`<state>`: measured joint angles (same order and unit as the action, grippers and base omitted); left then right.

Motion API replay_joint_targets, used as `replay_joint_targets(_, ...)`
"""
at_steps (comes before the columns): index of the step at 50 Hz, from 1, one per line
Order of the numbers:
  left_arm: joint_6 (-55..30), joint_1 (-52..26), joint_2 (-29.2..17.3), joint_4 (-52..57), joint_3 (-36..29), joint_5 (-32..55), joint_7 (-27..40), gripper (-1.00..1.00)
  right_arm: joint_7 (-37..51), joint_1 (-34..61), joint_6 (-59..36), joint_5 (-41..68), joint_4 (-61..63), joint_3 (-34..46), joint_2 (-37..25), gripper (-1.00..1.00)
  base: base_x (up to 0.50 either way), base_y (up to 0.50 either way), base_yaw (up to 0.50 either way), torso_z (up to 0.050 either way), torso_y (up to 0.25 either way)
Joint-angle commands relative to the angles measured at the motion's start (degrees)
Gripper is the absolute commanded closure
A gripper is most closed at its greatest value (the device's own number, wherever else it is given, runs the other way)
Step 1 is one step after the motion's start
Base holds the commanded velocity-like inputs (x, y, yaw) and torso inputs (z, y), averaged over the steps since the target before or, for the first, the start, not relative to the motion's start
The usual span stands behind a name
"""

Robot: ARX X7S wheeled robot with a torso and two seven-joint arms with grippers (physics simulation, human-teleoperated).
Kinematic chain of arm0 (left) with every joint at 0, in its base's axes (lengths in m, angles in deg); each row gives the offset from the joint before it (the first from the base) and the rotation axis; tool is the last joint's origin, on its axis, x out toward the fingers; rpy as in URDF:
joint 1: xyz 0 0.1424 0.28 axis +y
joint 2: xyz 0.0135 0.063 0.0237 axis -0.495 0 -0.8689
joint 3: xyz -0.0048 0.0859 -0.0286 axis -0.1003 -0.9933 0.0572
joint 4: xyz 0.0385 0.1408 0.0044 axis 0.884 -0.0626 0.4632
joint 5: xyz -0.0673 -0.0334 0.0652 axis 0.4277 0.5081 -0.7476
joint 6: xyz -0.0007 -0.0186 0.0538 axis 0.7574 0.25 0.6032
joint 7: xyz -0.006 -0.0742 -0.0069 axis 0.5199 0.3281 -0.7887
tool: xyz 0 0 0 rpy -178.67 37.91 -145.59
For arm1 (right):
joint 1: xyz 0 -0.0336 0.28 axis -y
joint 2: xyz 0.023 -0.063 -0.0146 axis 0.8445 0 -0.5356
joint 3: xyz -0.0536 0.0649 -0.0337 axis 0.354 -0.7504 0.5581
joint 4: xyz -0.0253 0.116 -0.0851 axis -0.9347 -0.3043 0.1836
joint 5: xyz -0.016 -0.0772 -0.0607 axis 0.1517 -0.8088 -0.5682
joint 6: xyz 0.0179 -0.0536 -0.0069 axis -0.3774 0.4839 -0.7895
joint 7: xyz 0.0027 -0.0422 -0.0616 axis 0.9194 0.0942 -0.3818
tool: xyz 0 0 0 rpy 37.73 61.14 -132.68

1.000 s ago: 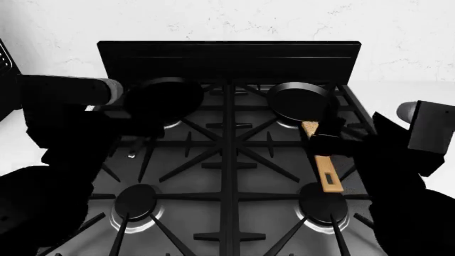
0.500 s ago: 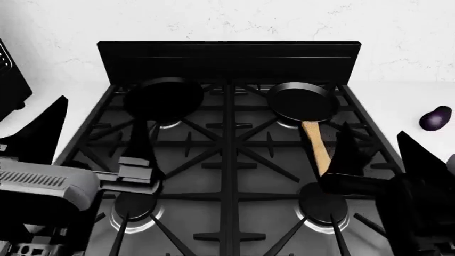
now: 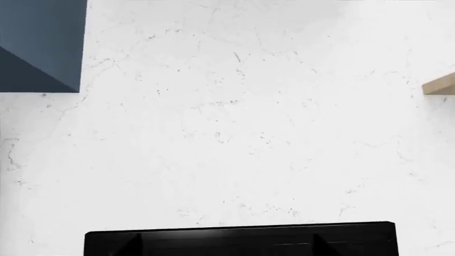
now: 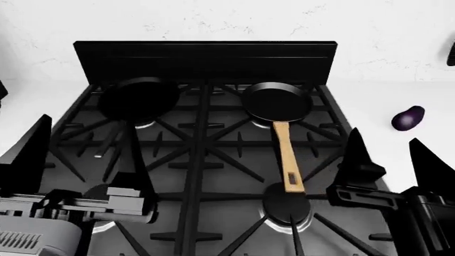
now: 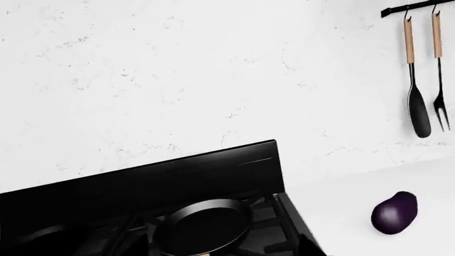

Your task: Place both pans onto different burners. Then place the eggplant and the lamb chop on different pans.

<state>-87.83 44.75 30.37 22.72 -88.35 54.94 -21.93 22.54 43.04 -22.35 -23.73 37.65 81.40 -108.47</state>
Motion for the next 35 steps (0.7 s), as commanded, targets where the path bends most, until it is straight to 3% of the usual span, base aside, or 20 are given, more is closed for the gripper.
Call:
replay_joint_targets(1, 2.2, 0.5, -0.5, -0.3, -2.1, -1.6, 0.6, -1.00, 0.6, 1.1, -0.3, 0.4, 0.4, 0.3, -0.5, -1.00, 0.00, -0.37, 0.00, 0.000, 0.000)
replay_joint_targets(35, 3.7, -0.4, -0.7, -1.0, -4.2, -2.1, 0.7, -1.00, 1.0, 2.2, 0.1, 0.9, 0.5, 1.1, -1.3, -1.00, 0.00, -0.37, 0.00, 0.000, 0.000)
